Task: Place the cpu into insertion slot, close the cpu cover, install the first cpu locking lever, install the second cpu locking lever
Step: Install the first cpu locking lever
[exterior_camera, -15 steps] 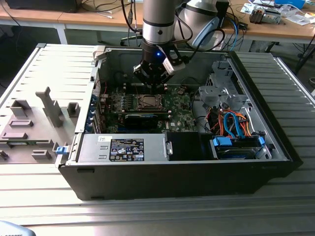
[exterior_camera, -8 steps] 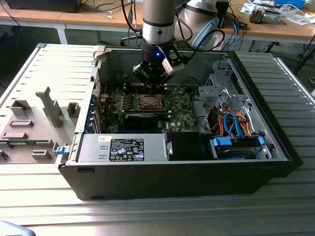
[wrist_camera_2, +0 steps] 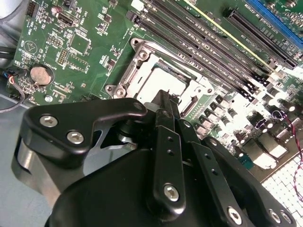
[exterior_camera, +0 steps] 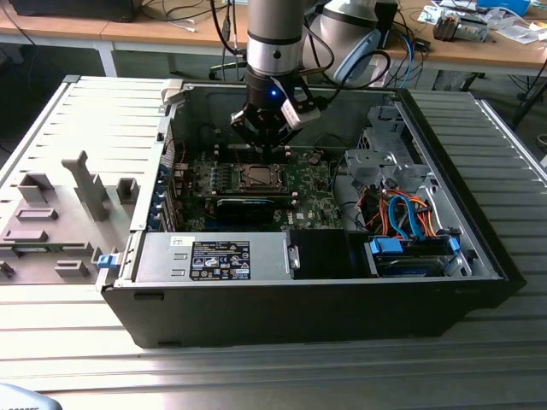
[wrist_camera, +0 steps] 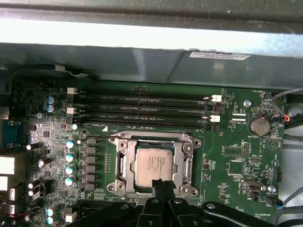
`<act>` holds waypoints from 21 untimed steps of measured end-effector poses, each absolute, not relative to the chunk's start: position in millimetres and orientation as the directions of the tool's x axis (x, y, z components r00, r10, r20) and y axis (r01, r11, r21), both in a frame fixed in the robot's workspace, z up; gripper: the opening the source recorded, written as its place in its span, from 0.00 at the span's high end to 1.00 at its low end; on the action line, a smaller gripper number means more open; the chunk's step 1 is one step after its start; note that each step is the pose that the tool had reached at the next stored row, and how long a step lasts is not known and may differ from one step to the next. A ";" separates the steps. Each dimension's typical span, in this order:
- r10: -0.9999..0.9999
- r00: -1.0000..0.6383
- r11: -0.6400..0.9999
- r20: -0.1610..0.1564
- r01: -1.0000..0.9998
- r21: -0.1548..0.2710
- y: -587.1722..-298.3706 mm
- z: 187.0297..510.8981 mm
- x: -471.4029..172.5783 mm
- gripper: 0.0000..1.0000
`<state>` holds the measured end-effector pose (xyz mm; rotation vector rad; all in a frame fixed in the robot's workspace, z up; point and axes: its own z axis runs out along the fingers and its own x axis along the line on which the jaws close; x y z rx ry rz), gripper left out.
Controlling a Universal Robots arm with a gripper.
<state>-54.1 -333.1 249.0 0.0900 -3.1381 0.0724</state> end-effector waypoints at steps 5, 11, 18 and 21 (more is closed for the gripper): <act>-0.057 -0.998 0.997 0.003 -0.057 -0.046 -333.0 249.3 -55.5 0.89; -0.057 -0.998 0.997 0.003 -0.057 -0.046 -333.0 249.4 -57.0 0.89; -0.057 -0.998 0.997 0.002 -0.057 -0.046 -333.0 249.7 -58.6 0.89; -0.057 -0.998 0.997 0.002 -0.057 -0.046 -332.9 250.0 -59.3 0.89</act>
